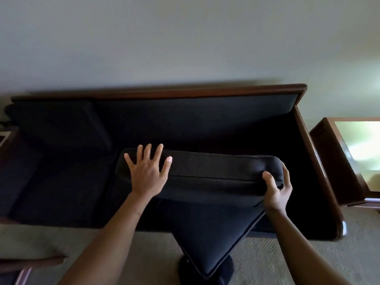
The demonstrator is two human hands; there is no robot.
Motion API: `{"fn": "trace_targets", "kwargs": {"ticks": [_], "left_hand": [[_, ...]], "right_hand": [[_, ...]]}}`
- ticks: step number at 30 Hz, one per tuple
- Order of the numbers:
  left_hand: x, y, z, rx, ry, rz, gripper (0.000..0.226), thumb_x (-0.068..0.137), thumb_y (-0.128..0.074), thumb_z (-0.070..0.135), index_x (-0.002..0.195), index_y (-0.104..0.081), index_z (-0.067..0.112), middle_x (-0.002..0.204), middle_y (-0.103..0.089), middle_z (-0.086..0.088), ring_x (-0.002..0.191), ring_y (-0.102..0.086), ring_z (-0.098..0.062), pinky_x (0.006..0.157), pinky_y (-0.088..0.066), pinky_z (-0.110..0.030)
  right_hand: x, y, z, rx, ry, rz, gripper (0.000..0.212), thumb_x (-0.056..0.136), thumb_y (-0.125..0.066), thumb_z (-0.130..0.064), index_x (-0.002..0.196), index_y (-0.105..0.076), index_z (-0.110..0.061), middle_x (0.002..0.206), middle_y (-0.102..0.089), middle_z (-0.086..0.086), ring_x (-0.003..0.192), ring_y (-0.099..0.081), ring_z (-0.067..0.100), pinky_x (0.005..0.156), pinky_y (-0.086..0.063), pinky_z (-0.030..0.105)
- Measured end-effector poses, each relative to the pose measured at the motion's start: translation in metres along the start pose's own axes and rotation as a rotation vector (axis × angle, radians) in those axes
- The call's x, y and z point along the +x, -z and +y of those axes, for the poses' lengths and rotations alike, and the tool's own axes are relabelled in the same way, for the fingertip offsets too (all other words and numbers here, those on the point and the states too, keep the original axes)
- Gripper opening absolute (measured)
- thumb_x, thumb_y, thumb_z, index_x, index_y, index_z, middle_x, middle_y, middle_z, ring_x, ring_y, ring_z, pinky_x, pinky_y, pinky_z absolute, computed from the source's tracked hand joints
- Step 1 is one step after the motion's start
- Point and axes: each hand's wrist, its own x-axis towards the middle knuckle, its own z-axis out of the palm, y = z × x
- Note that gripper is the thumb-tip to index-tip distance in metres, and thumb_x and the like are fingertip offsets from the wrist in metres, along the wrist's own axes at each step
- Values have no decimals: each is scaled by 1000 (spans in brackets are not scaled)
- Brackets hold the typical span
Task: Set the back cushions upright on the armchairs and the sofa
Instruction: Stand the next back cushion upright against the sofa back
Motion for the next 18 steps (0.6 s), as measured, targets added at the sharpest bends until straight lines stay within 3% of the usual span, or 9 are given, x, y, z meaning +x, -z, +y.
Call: {"fn": "trace_targets", "kwargs": {"ticks": [4,6,10,13,15,18], "left_hand": [[18,9,-41,-16,160,-34,73,101,-31,73,154,-53,28,162,-45,-18,151,-37,-45,107,-40,-78],[22,10,-49,-110,248,-19,74,99,-33,75,153,-55,29,162,-45,-16,144,-46,-43,102,-49,-70],[27,5,-69,-544,448,50,65,99,-58,66,155,-53,35,157,-54,-5,142,-53,-28,117,-44,-50],[30,0,-85,-932,646,53,79,90,-77,60,158,-49,33,160,-52,2,148,-48,-18,122,-39,-38],[32,-4,-91,-1090,780,64,85,87,-81,59,159,-49,28,156,-55,3,146,-50,-18,119,-40,-34],[36,-8,-94,-1159,858,112,62,94,-76,51,144,-61,18,126,-67,7,126,-60,-17,101,-43,-28]], "right_hand": [[7,-10,-2,8,-12,58,62,83,-69,-20,142,-59,-2,126,-69,14,98,-66,-13,90,-48,9],[10,-16,-4,4,-19,91,63,82,-70,-24,140,-61,-3,128,-70,16,103,-66,-5,94,-49,13],[19,-29,1,1,-10,174,74,74,-69,-41,137,-64,-3,128,-71,21,119,-67,23,100,-51,29],[25,-40,4,-21,5,227,76,72,-69,-47,137,-66,-8,127,-73,16,124,-66,30,105,-50,38],[26,-49,2,-39,7,238,74,72,-69,-48,136,-67,-11,127,-73,14,123,-66,30,107,-50,43],[22,-69,-7,-62,32,281,76,70,-67,-52,135,-69,-13,124,-74,13,120,-67,27,105,-51,41]]}}
